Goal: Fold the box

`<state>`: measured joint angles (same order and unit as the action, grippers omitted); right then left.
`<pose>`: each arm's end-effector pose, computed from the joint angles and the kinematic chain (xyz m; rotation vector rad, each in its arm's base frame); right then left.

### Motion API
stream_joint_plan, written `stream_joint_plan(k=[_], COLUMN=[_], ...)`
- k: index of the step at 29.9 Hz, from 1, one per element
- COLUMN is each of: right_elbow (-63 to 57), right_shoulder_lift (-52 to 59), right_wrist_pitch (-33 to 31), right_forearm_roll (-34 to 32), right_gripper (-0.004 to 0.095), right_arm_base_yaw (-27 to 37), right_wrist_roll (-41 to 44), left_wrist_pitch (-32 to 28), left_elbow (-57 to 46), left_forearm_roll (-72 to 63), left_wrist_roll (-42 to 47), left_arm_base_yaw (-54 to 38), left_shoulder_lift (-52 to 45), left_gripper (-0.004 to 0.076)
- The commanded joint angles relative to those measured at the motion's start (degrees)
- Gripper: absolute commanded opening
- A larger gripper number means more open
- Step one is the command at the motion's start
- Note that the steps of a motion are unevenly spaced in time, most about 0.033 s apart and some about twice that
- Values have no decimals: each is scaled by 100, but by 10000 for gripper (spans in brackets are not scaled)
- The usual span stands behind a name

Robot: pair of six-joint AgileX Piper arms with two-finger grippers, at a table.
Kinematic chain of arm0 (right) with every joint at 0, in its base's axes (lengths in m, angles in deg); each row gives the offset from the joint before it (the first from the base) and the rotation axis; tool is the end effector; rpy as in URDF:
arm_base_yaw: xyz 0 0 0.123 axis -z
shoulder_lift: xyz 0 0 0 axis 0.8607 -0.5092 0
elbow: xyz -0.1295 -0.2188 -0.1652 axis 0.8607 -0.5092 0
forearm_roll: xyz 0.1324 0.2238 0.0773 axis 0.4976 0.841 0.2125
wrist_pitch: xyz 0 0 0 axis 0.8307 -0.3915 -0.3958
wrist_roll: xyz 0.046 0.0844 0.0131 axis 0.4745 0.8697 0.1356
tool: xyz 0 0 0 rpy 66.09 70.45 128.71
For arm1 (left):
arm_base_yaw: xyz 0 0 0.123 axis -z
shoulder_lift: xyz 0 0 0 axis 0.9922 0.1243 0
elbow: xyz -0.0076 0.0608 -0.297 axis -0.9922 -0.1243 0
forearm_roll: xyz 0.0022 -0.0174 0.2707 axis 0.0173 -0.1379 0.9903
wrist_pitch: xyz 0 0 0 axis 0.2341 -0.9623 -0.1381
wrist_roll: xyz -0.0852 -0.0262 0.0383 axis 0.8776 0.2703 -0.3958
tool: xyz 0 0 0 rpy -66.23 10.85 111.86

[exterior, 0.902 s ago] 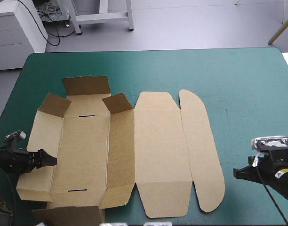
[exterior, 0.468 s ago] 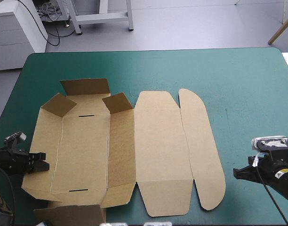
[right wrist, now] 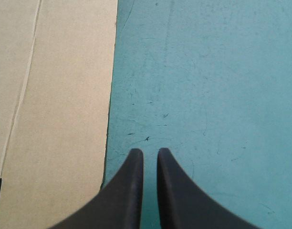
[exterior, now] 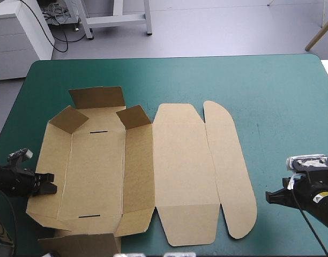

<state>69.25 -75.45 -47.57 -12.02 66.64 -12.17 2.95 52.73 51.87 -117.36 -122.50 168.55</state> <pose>0.1109 0.0019 0.3077 -0.1439 2.3523 0.0441 0.2026 0.1063 0.2090 -0.1721 2.8594 -0.7298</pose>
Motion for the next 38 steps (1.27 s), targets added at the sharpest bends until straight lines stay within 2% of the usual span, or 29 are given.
stream_joint_plan(k=[1, 8, 18, 25, 32, 38], right_elbow=[155, 155, 155, 155, 155, 155], right_shoulder_lift=[-10, -10, -10, -10, -10, -10], right_wrist_pitch=[279, 279, 279, 279, 279, 268], right_forearm_roll=[52, 52, 52, 63, 62, 73], right_gripper=[88, 88, 88, 88, 88, 88], right_arm_base_yaw=[-16, -16, -16, -16, -16, -16], right_wrist_roll=[-53, -53, -53, -53, -53, -53], left_wrist_pitch=[618, 586, -129, -1245, -2730, -3474], left_elbow=[367, 1313, 2913, 3327, 3385, 3395], left_forearm_roll=[-74, -3, 1052, 2313, 3856, 5341], left_wrist_roll=[119, 399, 931, 1194, 1615, 1615], left_arm_base_yaw=[462, 1466, 3347, 4733, 6019, 6975], left_shoulder_lift=[-135, -135, -112, -39, 65, 203], left_gripper=[-10, -10, -10, -10, -10, -10])
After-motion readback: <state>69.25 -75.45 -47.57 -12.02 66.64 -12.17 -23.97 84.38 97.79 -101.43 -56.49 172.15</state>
